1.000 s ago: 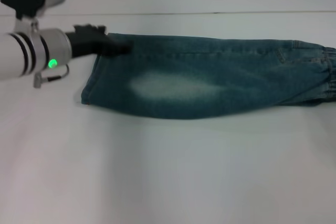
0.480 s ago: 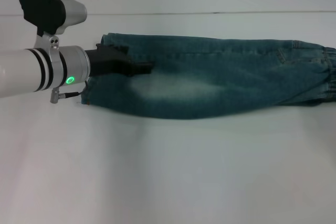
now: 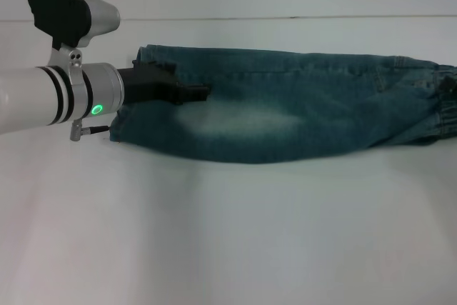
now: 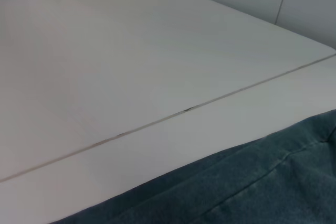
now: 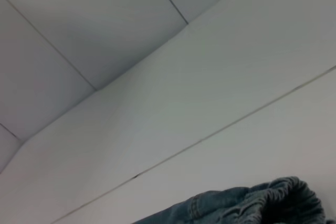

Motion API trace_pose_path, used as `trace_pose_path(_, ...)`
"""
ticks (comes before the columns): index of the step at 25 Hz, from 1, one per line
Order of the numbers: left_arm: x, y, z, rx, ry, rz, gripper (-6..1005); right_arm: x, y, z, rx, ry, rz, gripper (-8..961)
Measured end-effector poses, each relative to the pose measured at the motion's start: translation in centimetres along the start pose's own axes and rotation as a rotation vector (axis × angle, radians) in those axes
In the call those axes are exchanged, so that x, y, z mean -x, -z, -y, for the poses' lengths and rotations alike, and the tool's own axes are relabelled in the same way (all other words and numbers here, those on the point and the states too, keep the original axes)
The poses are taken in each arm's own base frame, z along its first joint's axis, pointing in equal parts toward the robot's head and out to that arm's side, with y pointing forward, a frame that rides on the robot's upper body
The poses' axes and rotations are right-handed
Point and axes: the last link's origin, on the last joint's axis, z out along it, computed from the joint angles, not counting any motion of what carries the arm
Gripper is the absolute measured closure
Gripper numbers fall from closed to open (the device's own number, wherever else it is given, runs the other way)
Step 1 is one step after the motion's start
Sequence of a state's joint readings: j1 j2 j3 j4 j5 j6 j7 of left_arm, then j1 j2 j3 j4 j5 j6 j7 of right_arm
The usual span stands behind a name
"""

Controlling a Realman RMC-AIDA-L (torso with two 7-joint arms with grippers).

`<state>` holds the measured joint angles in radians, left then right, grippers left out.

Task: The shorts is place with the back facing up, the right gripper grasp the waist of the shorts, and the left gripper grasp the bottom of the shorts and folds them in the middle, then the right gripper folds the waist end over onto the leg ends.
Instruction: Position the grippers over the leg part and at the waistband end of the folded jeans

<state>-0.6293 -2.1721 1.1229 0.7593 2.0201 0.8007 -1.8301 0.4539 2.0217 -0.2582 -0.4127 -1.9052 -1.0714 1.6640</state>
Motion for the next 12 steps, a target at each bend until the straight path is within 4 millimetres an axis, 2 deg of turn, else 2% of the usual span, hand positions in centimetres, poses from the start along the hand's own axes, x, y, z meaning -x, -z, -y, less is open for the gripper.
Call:
trace_pose_path(7,-0.05,-0.08,-0.26,0.009,0.004,-0.010,122,-0.32,-0.51,-0.48,0.010,0.028,-0.033,141)
trace_pose_path(12,-0.08,-0.41,-0.73,0.012,-0.003,-0.015,135,-0.33,-0.64,-0.98,0.027,0.069,-0.043,365)
